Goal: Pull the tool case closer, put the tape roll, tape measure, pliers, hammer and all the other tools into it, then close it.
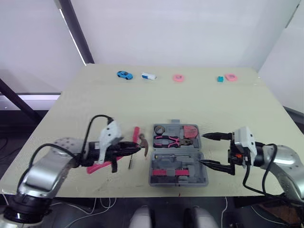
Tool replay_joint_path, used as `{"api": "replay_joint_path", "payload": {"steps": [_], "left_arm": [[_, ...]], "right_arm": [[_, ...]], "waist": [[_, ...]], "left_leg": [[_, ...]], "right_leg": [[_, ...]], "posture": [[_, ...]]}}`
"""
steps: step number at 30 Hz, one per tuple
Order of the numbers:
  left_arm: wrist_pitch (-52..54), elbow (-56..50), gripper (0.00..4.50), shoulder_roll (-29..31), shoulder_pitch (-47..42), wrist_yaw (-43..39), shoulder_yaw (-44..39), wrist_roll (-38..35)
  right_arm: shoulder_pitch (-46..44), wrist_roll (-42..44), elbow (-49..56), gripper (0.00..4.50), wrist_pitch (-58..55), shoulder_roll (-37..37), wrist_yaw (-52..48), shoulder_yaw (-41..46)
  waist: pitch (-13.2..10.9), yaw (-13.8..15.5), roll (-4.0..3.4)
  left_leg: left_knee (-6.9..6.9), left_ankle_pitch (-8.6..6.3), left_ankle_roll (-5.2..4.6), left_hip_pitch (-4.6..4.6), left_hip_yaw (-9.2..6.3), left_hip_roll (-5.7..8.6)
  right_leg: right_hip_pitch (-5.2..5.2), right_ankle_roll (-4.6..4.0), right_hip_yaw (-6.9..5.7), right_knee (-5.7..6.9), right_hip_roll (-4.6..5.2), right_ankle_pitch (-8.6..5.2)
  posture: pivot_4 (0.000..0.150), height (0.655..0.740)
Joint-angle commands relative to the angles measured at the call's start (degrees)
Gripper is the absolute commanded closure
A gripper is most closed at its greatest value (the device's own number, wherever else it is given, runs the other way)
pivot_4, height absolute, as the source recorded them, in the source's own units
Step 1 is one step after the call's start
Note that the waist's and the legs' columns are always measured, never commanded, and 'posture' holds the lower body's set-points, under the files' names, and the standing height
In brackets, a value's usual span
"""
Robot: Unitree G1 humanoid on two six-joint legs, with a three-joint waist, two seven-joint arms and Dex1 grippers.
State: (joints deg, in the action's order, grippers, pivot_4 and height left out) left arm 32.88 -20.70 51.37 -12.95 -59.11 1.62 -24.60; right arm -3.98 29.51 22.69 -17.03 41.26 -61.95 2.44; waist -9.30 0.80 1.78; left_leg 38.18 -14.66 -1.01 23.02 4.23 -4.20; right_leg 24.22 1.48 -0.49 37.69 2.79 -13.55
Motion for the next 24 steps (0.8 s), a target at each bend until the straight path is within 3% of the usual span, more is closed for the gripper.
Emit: {"api": "replay_joint_path", "payload": {"steps": [1,3,12,24], "left_arm": [[2.46,-2.95,4.49,-1.06,-5.65,1.08,4.82,2.15],[2.09,-2.65,4.49,-1.30,-9.02,1.87,8.96,6.40],[13.87,-4.05,4.49,-8.93,-21.36,1.61,24.65,9.76],[22.63,-2.56,4.49,-17.19,-27.62,5.12,35.91,14.47]], "right_arm": [[2.29,1.07,2.71,0.00,1.24,1.97,-0.31,4.12],[3.89,1.38,3.01,0.00,1.20,2.89,-0.34,5.77],[13.03,3.05,2.40,0.00,0.61,9.45,-5.11,17.00],[19.82,4.31,2.41,0.00,-0.20,12.73,-8.58,26.18]], "waist": [[-0.01,0.03,0.01],[-0.02,-0.03,0.00],[-0.06,0.05,0.07],[-0.09,-0.10,0.10]], "left_leg": [[0.01,0.00,0.00,0.00,-0.02,0.00],[0.03,0.00,0.00,-0.02,-0.01,0.00],[0.09,0.00,-0.01,-0.01,-0.04,0.02],[0.15,0.01,-0.02,-0.07,-0.25,0.06]], "right_leg": [[0.00,0.01,0.00,0.02,-0.02,0.00],[-0.01,0.02,0.04,0.03,-0.05,0.00],[-0.04,0.17,0.14,0.02,-0.12,-0.04],[-0.20,0.28,0.82,0.03,-0.68,-0.12]], "posture": [[0.150,0.7400],[0.150,0.7400],[0.150,0.7400],[0.150,0.7400]]}}
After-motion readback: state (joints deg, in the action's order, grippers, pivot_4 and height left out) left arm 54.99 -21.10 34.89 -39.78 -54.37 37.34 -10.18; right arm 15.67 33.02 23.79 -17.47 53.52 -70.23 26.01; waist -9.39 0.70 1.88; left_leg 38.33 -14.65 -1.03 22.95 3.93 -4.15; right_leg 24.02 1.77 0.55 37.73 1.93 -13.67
